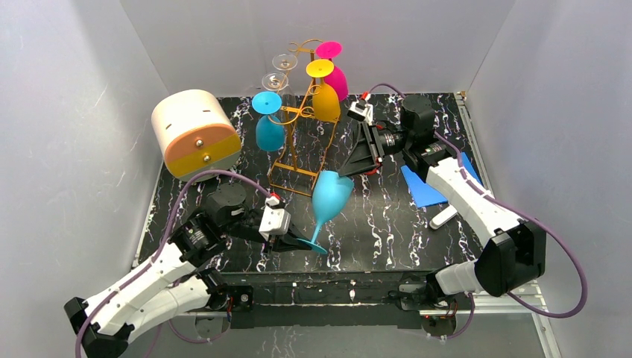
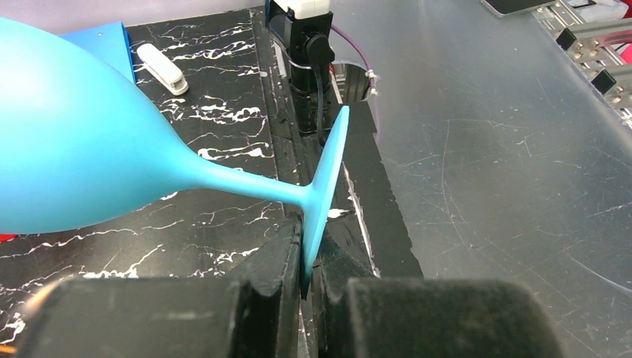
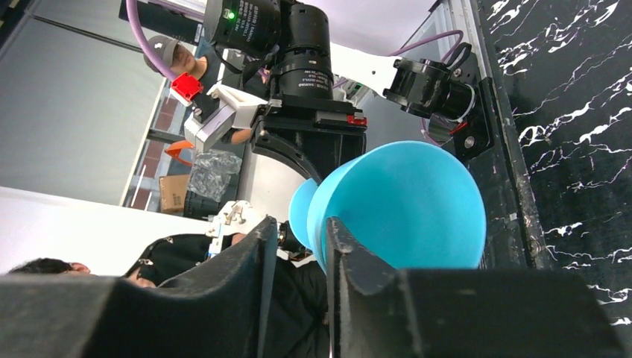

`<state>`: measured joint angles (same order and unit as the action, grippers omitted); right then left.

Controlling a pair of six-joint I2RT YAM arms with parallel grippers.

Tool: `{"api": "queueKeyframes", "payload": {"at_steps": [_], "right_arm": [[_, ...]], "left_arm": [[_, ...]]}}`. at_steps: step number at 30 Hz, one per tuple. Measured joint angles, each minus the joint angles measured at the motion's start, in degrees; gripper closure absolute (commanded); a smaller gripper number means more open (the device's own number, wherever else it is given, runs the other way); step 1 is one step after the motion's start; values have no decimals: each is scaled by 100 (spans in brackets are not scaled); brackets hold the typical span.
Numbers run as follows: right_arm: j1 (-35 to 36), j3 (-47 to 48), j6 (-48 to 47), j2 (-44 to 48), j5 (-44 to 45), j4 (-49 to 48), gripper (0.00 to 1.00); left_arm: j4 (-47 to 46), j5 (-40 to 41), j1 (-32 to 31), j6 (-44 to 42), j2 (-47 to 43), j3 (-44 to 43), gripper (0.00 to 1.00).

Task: Take the wine glass off the wine glass rack
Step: Place the wine glass at the center of the board.

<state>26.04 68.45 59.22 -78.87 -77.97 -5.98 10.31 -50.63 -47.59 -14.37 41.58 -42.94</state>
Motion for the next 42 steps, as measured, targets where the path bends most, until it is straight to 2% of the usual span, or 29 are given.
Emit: {"api": "queueKeyframes", "payload": {"at_steps": [7,9,10,17,22,26,29,33,38,42], "right_arm": [[-13,0,-179,13,-153,264,68],[-17,0,-269,13,-155,391,78],[-17,0,-345,13,-155,474,80],[-15,0,-621,13,-153,920,72],[-15,0,-706,13,-151,988,87],[-15,0,-695,20,-157,1038,90],[-17,0,-693,39,-155,1056,99],[-17,0,-697,87,-144,1056,99],[-17,-35,-719,205,-9,1054,99],[-17,-227,-717,407,76,1056,99]], "left_arm": [[-223,-153,0,-85,385,-33,100],[-249,-190,0,-127,446,-35,100],[-260,-210,0,-131,448,-35,100],[-295,-223,-2,-98,398,-35,100],[-275,-155,-15,-59,396,-35,100],[-256,-120,-17,-59,385,-35,100],[-251,-111,-17,-59,387,-35,100],[-256,-107,-22,-55,387,-35,100],[-302,-52,-22,157,323,-28,87],[-254,118,-20,382,197,42,69]]}}
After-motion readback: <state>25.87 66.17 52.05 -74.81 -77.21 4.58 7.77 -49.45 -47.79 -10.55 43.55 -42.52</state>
